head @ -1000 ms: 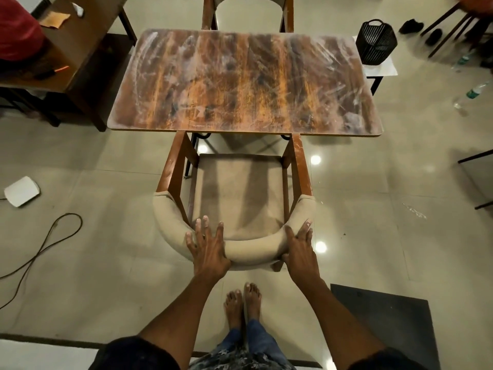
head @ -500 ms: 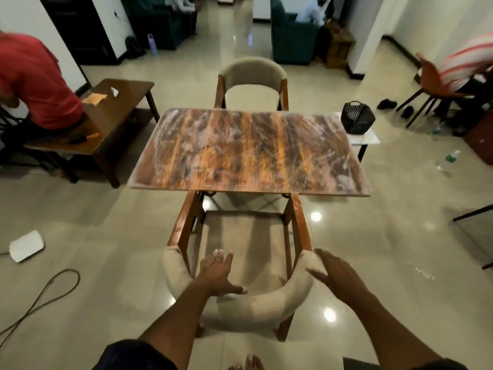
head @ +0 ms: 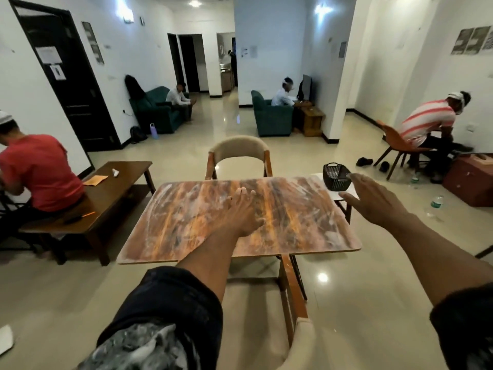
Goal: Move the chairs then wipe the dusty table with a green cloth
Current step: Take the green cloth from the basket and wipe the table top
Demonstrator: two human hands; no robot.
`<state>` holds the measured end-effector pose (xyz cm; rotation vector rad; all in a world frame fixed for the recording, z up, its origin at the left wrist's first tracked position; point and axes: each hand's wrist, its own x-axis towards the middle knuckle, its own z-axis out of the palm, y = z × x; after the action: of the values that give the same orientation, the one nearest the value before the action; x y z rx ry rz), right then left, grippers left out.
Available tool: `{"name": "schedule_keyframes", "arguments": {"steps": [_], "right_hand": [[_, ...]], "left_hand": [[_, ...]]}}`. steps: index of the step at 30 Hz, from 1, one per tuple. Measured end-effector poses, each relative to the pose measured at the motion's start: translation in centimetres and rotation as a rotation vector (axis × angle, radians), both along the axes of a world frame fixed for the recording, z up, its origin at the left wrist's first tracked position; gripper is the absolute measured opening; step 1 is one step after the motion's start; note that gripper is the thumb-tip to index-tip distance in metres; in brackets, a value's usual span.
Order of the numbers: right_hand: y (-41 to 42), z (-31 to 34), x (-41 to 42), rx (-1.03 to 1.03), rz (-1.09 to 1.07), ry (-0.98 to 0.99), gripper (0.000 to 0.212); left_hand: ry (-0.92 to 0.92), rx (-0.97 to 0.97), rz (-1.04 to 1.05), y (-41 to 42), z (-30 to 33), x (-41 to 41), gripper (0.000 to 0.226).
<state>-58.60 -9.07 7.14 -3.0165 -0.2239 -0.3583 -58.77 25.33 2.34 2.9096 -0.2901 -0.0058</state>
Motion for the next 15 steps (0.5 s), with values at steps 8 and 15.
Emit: {"name": "schedule_keyframes", "arguments": {"steps": [8,15], "right_hand": [[-11.3,-0.2,2.5,-0.026,-0.032,-0.018,0.069],[-21.6,-3.0,3.1,-0.015,-0.082,0.052,0.075]], "left_hand": [[-0.012,0.007,-0.086,-12.2,-1.0,4.9,0.095],[0.006,0.039,-0.120,-25.1,-2.2,6.4,0.089]]}}
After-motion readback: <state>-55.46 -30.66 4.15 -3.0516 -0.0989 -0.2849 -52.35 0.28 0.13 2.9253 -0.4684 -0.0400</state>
